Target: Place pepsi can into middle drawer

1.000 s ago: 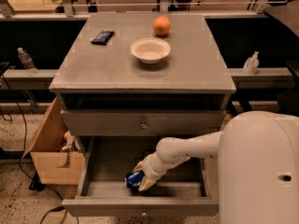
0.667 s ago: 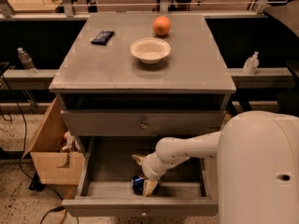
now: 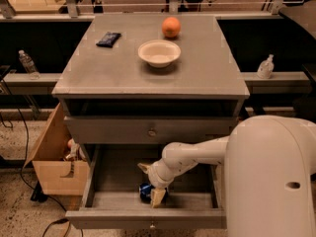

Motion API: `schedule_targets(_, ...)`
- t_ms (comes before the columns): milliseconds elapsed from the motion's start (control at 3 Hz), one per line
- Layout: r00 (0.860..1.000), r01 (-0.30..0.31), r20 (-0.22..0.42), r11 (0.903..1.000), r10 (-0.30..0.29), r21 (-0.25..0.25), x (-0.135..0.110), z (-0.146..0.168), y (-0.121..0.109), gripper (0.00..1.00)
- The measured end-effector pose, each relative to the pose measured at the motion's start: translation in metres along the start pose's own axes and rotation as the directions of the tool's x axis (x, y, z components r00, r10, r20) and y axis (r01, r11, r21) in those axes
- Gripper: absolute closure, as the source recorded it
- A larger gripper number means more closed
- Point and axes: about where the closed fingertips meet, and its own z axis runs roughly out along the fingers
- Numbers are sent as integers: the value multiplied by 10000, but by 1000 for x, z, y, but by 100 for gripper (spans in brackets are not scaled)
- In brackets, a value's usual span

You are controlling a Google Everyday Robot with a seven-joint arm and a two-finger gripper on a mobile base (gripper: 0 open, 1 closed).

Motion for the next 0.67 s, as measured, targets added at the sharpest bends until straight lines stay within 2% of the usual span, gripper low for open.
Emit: schedule_targets(667,9982,490,-345,9988,-491,-51,-6,-20,-24,0)
